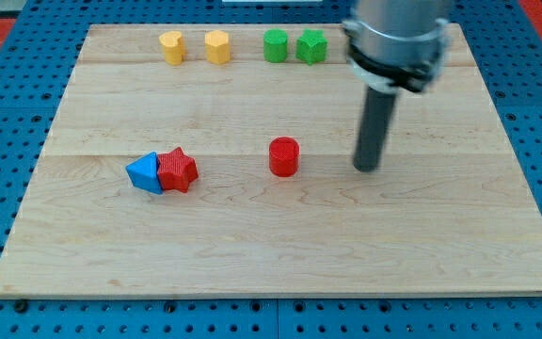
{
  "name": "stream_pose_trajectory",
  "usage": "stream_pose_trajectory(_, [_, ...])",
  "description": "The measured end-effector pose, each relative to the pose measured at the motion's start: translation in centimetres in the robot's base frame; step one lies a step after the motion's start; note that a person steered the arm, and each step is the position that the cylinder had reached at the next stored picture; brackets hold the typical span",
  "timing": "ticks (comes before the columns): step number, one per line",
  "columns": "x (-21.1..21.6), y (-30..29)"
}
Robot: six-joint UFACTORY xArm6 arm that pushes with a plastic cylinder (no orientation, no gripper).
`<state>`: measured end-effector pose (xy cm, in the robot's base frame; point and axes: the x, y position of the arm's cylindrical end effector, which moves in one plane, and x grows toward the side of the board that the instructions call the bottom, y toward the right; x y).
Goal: Push the red circle towards the blue cube
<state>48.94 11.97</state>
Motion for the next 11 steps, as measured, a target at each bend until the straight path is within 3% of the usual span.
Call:
stream_pose_trajectory(1, [1.3, -8.6])
stream_pose_trajectory(2, [-1.6, -13.5])
stream_pose_trajectory(3, [-5.5, -9.8])
stream_pose_trajectory(5, [-7.6, -10.4])
stream_pose_trajectory(7, [-9.6, 5.9])
stream_pose_trajectory(8, [-15.3, 6.1])
stream_pose_trajectory(11, [-18.4, 9.1])
